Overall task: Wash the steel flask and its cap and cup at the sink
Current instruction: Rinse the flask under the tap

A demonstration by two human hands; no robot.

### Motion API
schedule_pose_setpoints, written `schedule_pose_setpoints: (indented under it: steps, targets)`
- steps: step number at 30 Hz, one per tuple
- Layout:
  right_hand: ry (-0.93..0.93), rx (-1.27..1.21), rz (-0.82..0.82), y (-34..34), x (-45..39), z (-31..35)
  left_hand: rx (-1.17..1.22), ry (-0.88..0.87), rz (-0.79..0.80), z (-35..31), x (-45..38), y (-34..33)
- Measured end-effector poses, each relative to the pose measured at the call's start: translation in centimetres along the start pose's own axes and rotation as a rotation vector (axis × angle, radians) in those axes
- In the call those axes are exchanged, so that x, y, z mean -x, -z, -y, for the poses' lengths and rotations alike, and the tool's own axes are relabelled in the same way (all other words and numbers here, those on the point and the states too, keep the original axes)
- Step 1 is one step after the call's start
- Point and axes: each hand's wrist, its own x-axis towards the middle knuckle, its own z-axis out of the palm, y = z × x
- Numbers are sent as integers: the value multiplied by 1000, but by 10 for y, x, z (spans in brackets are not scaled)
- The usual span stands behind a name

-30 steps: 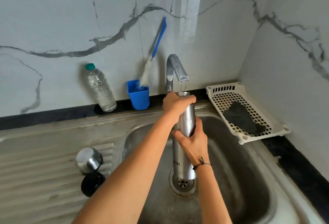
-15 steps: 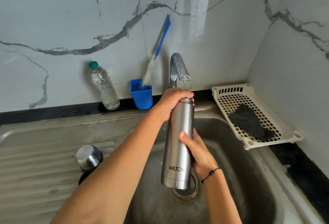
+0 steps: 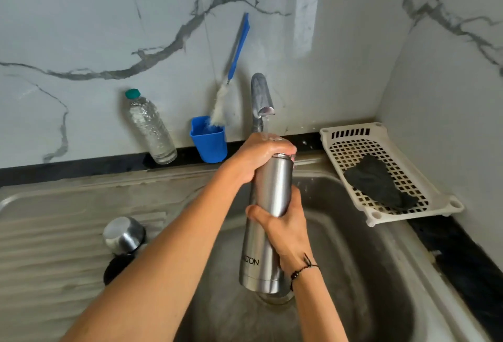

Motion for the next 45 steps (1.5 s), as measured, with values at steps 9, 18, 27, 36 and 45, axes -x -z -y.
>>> schedule_pose_setpoints:
  steps: [9,18,27,36,45]
  targets:
    - [-182,-228,82,9,-10,-2,-44,85,-67,18,3,6]
    - [88,384,-62,-4,-1,3,-98,63,-287,9,12,3]
    - [-254,-616,542,5,-3,-17,459,93,353,16,9,21]
    - [2,246,44,8,-6,-3,-348,-31,-438,11,-2,-11]
    - [-35,-186,125,-4,-6,-10,-106,85,-165,-19,3,2]
